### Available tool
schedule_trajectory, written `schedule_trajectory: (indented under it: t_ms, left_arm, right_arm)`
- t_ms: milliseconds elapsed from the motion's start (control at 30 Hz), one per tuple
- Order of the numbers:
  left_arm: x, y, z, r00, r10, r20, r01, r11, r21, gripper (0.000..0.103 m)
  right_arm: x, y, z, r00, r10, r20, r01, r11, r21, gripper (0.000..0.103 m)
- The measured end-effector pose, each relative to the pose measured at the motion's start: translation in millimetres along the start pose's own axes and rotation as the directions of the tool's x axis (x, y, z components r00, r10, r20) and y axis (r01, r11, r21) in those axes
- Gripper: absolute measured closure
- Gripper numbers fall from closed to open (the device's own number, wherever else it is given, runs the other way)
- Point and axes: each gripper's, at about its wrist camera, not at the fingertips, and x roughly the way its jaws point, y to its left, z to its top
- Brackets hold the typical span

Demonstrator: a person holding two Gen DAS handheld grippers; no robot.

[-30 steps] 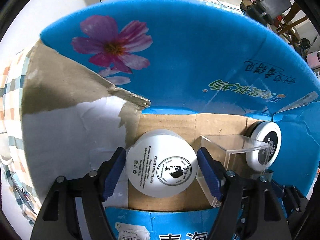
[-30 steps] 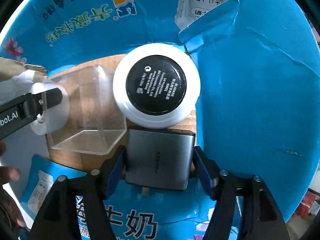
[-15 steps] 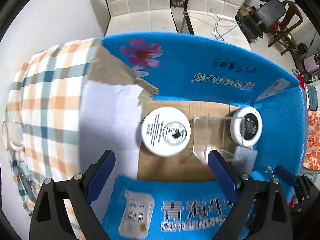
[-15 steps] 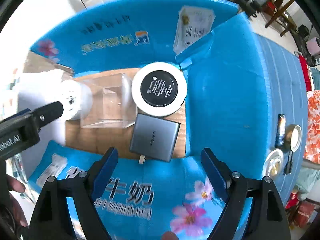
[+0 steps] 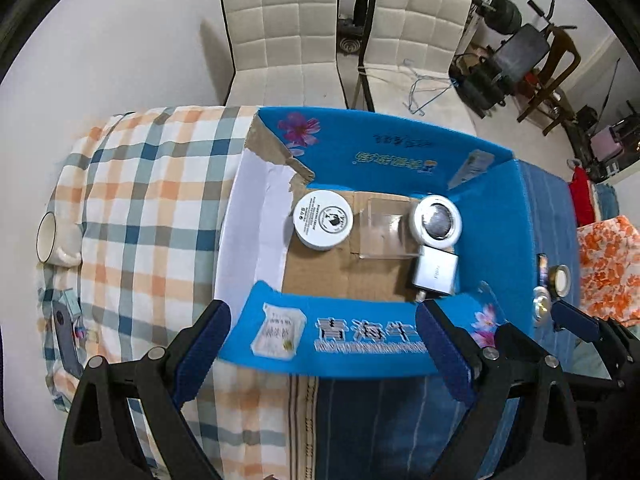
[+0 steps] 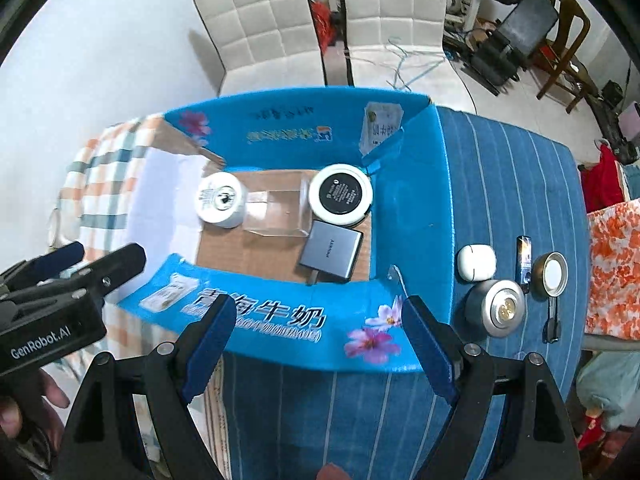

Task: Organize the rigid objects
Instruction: 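Withdraw both tools from the box toward the remaining items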

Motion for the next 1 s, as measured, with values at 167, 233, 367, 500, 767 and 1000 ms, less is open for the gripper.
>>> schedule_trajectory:
  t_ms: [167,233,367,500,767,1000]
  left_arm:
    - [-26.9,-4.8,-14.8,1.0,-0.019,0.02,0.02,1.0,-0.015,0.008]
    - [-36.6,-11.5,-19.1,0.999,-0.018,0.033,0.018,1.0,-0.012,0.008]
    - [-48.2,-30.8,-25.3,0.998,-0.01,0.059,0.01,1.0,0.005,0.008]
    - [-51.6,-53.6,-29.2,0.998,-0.026,0.063,0.024,0.999,0.031,0.008]
    - [-40.2,-127.7,-30.9,0.997,-0.057,0.051,0.05,0.989,0.136,0.008]
    - [-13.4,-204.9,-25.6,0.994,-0.11,0.006,0.106,0.967,0.23,0.008]
  right_arm:
    - [-29.2,0.2,-11.9,0.999,0.046,0.03,-0.045,0.999,-0.008,0.016]
    - [-42.0,-4.2,-16.6,0.997,0.063,0.044,-0.063,0.998,-0.006,0.016]
    - [-57.6,-16.1,-24.0,0.994,0.083,0.068,-0.084,0.996,0.005,0.016]
    - [-71.3,-37.2,-32.3,0.993,0.086,0.086,-0.089,0.996,0.023,0.016]
    - [-81.1,-108.8,-49.2,0.994,0.032,0.103,-0.046,0.99,0.13,0.016]
    - [-76.6,-188.9,-64.7,0.996,-0.034,0.081,0.012,0.966,0.258,0.016]
